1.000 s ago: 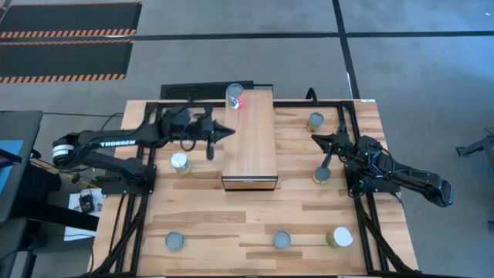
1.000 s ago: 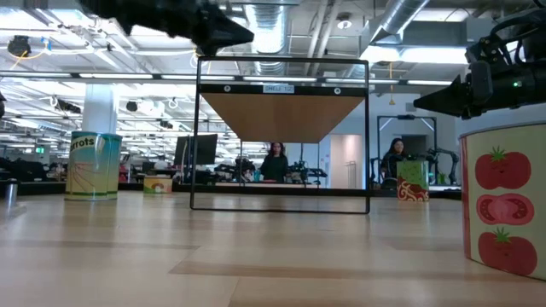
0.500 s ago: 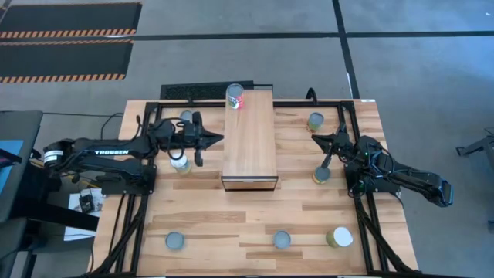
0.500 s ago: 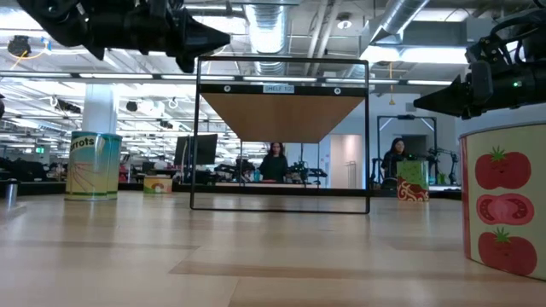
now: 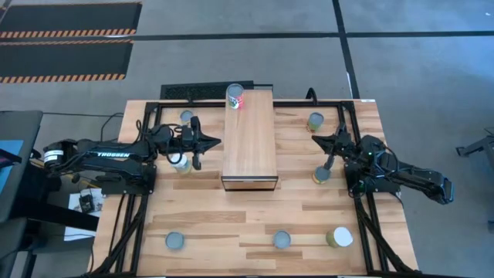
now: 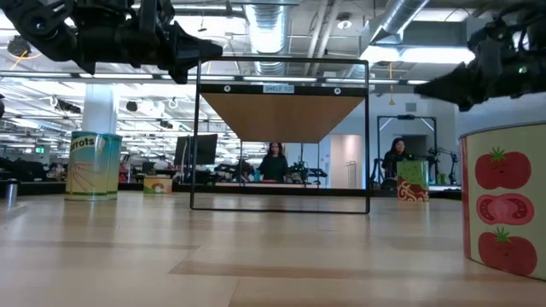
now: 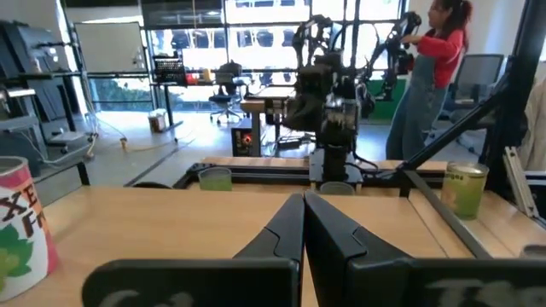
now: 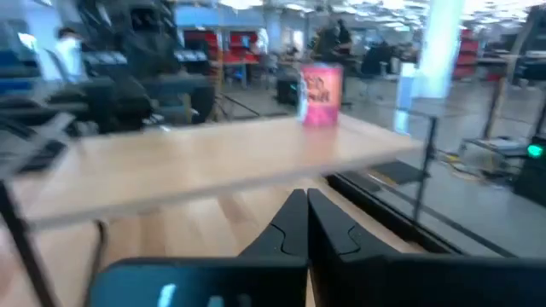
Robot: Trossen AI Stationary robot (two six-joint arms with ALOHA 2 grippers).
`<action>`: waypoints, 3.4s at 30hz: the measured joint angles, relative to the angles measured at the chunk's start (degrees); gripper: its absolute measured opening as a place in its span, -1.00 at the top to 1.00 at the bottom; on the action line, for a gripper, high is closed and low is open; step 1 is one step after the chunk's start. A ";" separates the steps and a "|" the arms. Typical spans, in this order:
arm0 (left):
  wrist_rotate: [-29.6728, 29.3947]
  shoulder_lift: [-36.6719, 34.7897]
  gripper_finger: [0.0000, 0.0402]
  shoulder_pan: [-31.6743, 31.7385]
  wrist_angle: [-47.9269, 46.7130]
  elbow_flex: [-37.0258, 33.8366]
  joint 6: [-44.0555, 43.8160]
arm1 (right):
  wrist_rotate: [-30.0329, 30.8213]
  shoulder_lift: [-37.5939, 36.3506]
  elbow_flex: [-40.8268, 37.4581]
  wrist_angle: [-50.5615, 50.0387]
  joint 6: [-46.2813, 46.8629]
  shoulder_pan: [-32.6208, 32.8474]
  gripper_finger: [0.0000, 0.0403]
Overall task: Pick and place cans onto a shelf
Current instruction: Put the canned peaches on the shelf
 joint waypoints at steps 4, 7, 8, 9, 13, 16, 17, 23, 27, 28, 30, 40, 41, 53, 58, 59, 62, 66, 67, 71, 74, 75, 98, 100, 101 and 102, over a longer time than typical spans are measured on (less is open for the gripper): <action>-3.19 -0.02 1.00 0.17 2.41 -1.01 1.86 | 4.99 4.73 4.32 -6.40 2.27 5.13 0.96; -4.48 0.00 1.00 0.26 2.39 -1.06 2.55 | 8.96 10.06 8.11 -11.69 6.37 9.87 0.98; -4.24 -0.10 1.00 0.24 2.42 -1.06 2.59 | 10.30 12.01 8.93 -13.75 7.88 11.63 0.98; -3.98 -0.28 1.00 0.24 2.31 -1.06 2.60 | 11.33 14.14 9.89 -15.26 9.46 13.49 0.98; -3.63 -0.35 1.00 0.24 2.18 -1.06 2.57 | 14.16 22.70 13.93 -20.52 16.16 21.09 0.98; -3.65 -0.37 1.00 0.24 2.20 -1.06 2.58 | 15.16 29.12 17.94 -27.94 22.19 26.34 0.98; -3.65 -0.37 1.00 0.24 2.20 -1.06 2.51 | 15.21 31.11 19.56 -30.80 24.45 27.91 0.98; -3.63 -0.39 1.00 0.24 0.82 -1.06 1.05 | 14.48 41.46 27.18 -47.01 39.16 37.36 0.96; -3.62 -0.39 1.00 0.24 0.40 -1.06 1.02 | 12.43 46.12 28.42 -51.97 48.23 41.24 0.85; -3.63 -0.39 1.00 0.24 0.39 -1.06 1.02 | 11.97 47.12 28.49 -52.10 49.57 41.92 0.81; -3.63 -0.39 1.00 0.24 0.13 -1.06 1.09 | 11.51 48.90 28.59 -52.72 51.96 42.94 0.71; -3.67 -0.37 1.00 0.24 -1.74 -1.06 1.09 | 11.69 56.55 28.61 -54.25 52.57 41.95 0.27; -3.67 -0.37 1.00 0.24 -1.76 -1.06 1.09 | 12.21 56.89 28.62 -54.24 52.13 41.81 0.25; -3.74 -0.37 1.00 0.24 -2.94 -1.06 1.48 | 11.97 61.02 29.32 -52.21 44.17 38.16 0.76; -3.79 -0.37 1.00 0.24 -2.89 -1.06 1.51 | 8.09 60.76 34.91 -54.14 38.64 36.72 0.93; -3.87 -0.37 1.00 0.24 -2.89 -1.06 1.51 | 7.81 60.51 36.87 -54.57 37.44 36.19 0.92; -3.87 -0.37 1.00 0.24 -2.89 -1.06 1.51 | 7.56 60.67 43.11 -57.69 34.36 34.66 0.93; -3.87 -0.37 1.00 0.22 -3.13 -1.06 1.51 | 10.74 61.23 52.52 -60.69 30.10 32.27 0.97; -3.87 -0.37 1.00 0.24 -3.13 -1.03 1.51 | 11.59 61.22 54.91 -60.87 28.99 31.51 0.96; -3.87 -0.36 1.00 0.23 -3.36 -1.03 1.51 | 13.53 62.97 63.97 -60.53 22.41 27.98 0.95; -3.87 -0.35 1.00 0.24 -3.93 -1.03 1.51 | 14.08 66.55 70.70 -58.06 14.06 23.99 0.97; -3.85 -0.35 1.00 0.24 -3.92 -1.03 1.52 | 13.86 68.32 72.78 -57.38 10.83 22.50 0.98; -3.70 -0.35 1.00 0.23 -4.35 -1.03 2.62 | -1.52 110.74 111.55 -55.41 -30.04 4.96 0.97; -3.65 -0.35 1.00 0.24 -4.36 -1.03 2.62 | -1.35 111.62 112.15 -55.85 -30.91 4.68 0.97; -3.65 -0.35 1.00 0.24 -4.36 -1.03 2.62 | -1.34 112.15 112.65 -55.82 -31.56 4.64 0.97; -3.65 -0.35 1.00 0.24 -4.43 -1.03 2.62 | -1.29 112.56 113.04 -55.29 -31.98 4.58 0.96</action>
